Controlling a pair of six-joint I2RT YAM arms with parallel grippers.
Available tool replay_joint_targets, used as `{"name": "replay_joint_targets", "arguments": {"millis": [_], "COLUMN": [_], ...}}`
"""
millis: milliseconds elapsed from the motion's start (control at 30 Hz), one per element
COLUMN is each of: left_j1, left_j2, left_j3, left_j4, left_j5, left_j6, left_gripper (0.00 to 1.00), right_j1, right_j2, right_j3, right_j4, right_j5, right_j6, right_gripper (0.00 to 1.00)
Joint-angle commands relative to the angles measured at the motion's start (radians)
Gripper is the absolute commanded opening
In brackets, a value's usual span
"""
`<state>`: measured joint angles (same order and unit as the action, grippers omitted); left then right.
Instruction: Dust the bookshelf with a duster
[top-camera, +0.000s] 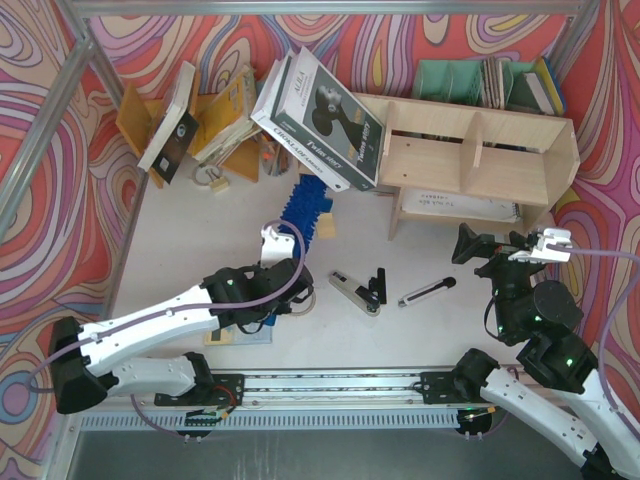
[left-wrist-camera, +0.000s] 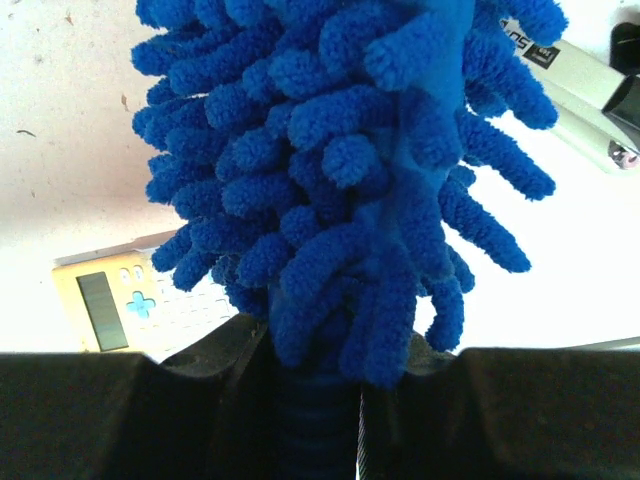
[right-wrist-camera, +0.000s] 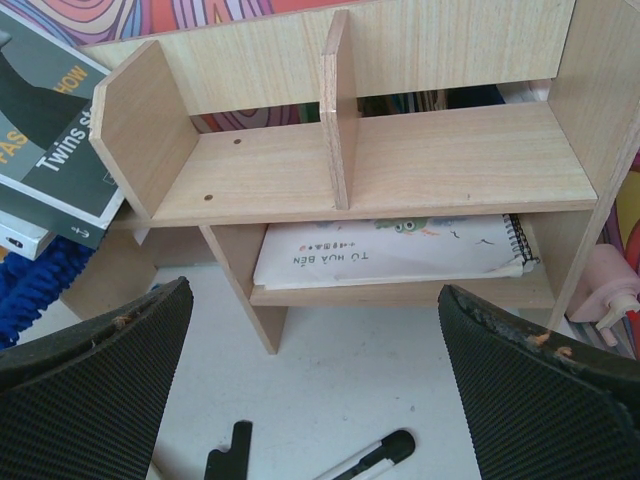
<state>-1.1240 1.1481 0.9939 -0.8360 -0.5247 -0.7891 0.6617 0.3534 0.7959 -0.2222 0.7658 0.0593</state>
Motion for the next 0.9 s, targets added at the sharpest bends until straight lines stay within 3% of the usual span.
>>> {"name": "replay_joint_targets", "arguments": {"millis": [0,400,667,867], "left_j1": [0.009,0.009,0.009,0.009], "left_j2": [0.017,0.164,0.116,0.051], "left_j3": [-0.004,-0.096,0.031,0.07], "left_j4": [-0.02,0.14,0.001,-0.012], "left_j5": [-0.078,0.038,-0.056,-0.065], "left_j6": [-0.021,-0.061,0.026,0.041], "left_gripper": [0.0,0.0,0.0,0.0], "right_j1": [0.004,0.004,0.004,0.004], "right_j2": [-0.012,-0.004,-0.004,-0.001], "right_j3": [-0.006,-0.006,-0.006,-0.006], "right_j4": [0.007,0.009,0.011,0.013], "right_j5": [0.009,0.008,0.007,0.01], "right_j6": [-0.006,-0.007,-0.007,-0.009], "right_gripper": [0.99,0.99,0.99,0.99]}}
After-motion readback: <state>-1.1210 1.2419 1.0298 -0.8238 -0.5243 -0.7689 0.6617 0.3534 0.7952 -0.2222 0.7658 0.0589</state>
